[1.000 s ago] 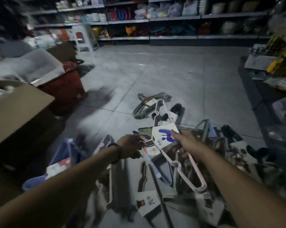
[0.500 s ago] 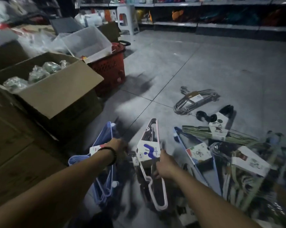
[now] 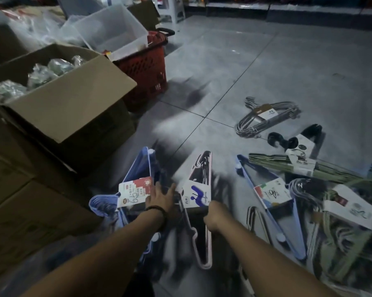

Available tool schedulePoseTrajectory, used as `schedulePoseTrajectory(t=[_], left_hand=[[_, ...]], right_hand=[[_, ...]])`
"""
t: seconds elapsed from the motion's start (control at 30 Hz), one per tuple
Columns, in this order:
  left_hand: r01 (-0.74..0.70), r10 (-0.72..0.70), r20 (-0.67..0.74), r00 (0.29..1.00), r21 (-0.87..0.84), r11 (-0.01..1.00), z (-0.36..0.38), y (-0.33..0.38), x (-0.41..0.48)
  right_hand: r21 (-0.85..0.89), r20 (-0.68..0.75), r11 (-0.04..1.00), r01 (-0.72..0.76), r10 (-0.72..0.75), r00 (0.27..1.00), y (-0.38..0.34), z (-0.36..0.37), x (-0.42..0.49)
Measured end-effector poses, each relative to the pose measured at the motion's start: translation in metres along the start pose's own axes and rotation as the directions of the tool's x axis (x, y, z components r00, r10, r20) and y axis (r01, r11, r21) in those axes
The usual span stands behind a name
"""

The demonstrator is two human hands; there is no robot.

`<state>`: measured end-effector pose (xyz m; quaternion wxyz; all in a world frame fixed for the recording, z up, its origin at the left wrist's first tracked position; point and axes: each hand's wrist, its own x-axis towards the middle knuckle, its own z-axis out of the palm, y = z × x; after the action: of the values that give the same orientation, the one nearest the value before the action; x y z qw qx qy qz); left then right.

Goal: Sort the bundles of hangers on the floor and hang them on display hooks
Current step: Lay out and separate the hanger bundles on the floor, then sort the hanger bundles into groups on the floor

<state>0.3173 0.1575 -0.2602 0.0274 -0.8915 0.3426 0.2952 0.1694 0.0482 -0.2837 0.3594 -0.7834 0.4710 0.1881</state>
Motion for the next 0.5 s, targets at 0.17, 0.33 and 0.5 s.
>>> schedulePoseTrajectory(t=[0.17, 0.33, 0.5], left_hand=[[0.016, -0.019, 0.029, 0.999, 0.096, 0.995, -0.014, 0.010, -0.011], [-0.093, 0.094, 0.010, 0.996, 0.234, 0.968, -0.037, 0.068, -0.036], [-0.378, 0.390, 0.016, 0.921, 0.280, 0.882, -0.045, 0.164, -0.082]], right_hand=[[0.021, 0.095, 0.994, 0.110, -0.112, 0.989, 0.006, -0.024, -0.014], [-0.094, 0.029, 0.986, 0.141, -0.138, 0.990, 0.045, -0.080, -0.069], [-0.198, 0.007, 0.976, 0.087, -0.087, 0.996, 0.133, -0.153, -0.151]])
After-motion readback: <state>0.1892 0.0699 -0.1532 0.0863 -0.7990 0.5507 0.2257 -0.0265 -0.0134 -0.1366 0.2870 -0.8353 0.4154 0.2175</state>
